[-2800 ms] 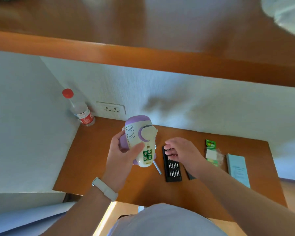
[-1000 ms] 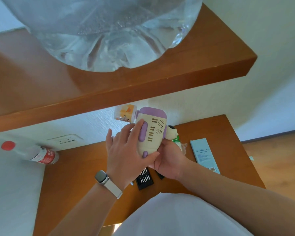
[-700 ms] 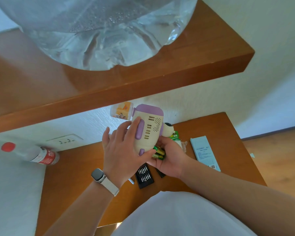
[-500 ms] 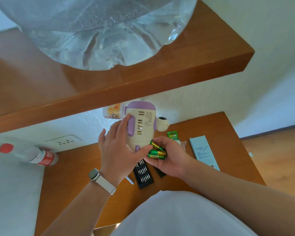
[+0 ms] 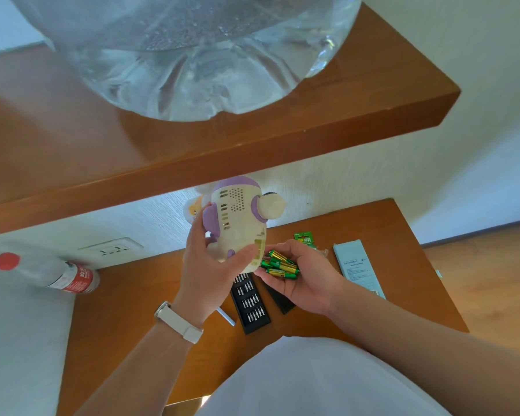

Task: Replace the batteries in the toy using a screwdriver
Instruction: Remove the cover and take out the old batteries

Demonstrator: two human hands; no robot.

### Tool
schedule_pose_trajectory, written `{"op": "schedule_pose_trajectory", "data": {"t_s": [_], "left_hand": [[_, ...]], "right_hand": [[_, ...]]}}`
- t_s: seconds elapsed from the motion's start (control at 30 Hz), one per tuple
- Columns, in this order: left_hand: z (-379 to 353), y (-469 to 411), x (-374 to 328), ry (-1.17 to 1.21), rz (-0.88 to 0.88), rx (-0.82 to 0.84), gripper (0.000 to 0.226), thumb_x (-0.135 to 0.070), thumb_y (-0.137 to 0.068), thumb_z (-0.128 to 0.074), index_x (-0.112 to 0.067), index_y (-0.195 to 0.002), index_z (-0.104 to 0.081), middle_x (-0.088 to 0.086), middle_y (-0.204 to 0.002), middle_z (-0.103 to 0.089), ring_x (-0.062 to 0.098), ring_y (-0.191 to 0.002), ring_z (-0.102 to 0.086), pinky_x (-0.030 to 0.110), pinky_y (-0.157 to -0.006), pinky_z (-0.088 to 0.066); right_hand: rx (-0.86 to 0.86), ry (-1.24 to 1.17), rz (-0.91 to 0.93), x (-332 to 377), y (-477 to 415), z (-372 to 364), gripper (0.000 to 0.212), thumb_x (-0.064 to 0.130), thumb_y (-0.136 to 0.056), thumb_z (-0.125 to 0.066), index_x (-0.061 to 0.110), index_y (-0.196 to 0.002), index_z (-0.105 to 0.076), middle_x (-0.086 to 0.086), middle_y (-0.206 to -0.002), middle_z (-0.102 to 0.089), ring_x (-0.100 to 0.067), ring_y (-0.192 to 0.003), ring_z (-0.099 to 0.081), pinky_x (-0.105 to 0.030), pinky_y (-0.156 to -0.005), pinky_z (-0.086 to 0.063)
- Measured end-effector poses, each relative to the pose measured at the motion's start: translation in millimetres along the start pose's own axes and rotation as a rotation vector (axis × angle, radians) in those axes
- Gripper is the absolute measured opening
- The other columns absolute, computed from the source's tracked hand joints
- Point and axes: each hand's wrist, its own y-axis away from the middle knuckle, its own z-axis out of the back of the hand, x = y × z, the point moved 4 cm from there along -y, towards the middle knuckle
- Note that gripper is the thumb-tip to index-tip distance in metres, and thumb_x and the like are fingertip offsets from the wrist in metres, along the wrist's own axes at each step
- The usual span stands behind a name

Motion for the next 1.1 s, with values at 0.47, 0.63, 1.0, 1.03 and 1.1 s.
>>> {"op": "schedule_pose_trajectory", "data": {"t_s": [0.47, 0.63, 1.0, 1.03, 1.1], "left_hand": [[6.7, 29.9, 77.3, 0.638, 0.323, 0.007, 0.055, -0.03, -0.084, -0.067, -0.019, -0.135, -0.048, 0.008, -0.122, -0.067, 0.031, -0.118, -0.064, 0.051, -0.097, -0.052], [26.3, 51.2, 111.5, 0.733, 0.402, -0.078, 0.058, -0.03, -0.083, -0.065, -0.016, -0.136, -0.047, 0.011, -0.128, -0.064, 0.031, -0.121, -0.063, 0.05, -0.098, -0.053], [77.9, 73.8, 188.5, 0.736, 0.509, -0.186, 0.04, -0.007, -0.102, -0.044, -0.001, -0.141, -0.04, 0.033, -0.134, -0.056, 0.05, -0.123, -0.056, 0.076, -0.104, -0.034], [81.1, 75.7, 193.8, 0.743, 0.512, -0.185, 0.04, -0.007, -0.103, -0.042, -0.001, -0.142, -0.04, 0.032, -0.134, -0.056, 0.049, -0.122, -0.058, 0.075, -0.105, -0.035], [85.1, 79.3, 204.4, 0.774, 0.517, -0.174, 0.042, -0.009, -0.103, -0.042, 0.0, -0.143, -0.037, 0.031, -0.136, -0.056, 0.05, -0.12, -0.058, 0.068, -0.105, -0.04]], "right_hand": [[-0.106, 0.155, -0.017, -24.1, 7.0, 3.9, 0.017, 0.002, -0.095, -0.055, -0.005, -0.102, -0.07, -0.027, -0.1, -0.072, -0.036, -0.09, -0.072, -0.035, -0.065, -0.063], [-0.127, 0.217, -0.051, -46.3, 4.8, -0.2, 0.024, 0.004, -0.096, -0.052, -0.004, -0.089, -0.074, -0.027, -0.1, -0.07, -0.034, -0.084, -0.072, -0.034, -0.063, -0.063], [-0.224, 0.257, -0.133, -101.1, -5.4, -2.8, 0.022, 0.008, -0.097, -0.055, -0.005, -0.105, -0.07, -0.025, -0.102, -0.071, -0.035, -0.093, -0.071, -0.037, -0.071, -0.063], [-0.236, 0.254, -0.132, -104.7, -6.1, -2.3, 0.022, 0.009, -0.097, -0.056, -0.005, -0.108, -0.07, -0.026, -0.104, -0.071, -0.036, -0.094, -0.072, -0.037, -0.071, -0.063], [-0.253, 0.251, -0.129, -112.2, -7.2, -2.2, 0.023, 0.009, -0.097, -0.056, -0.004, -0.11, -0.069, -0.027, -0.108, -0.07, -0.036, -0.095, -0.072, -0.038, -0.072, -0.063]]}}
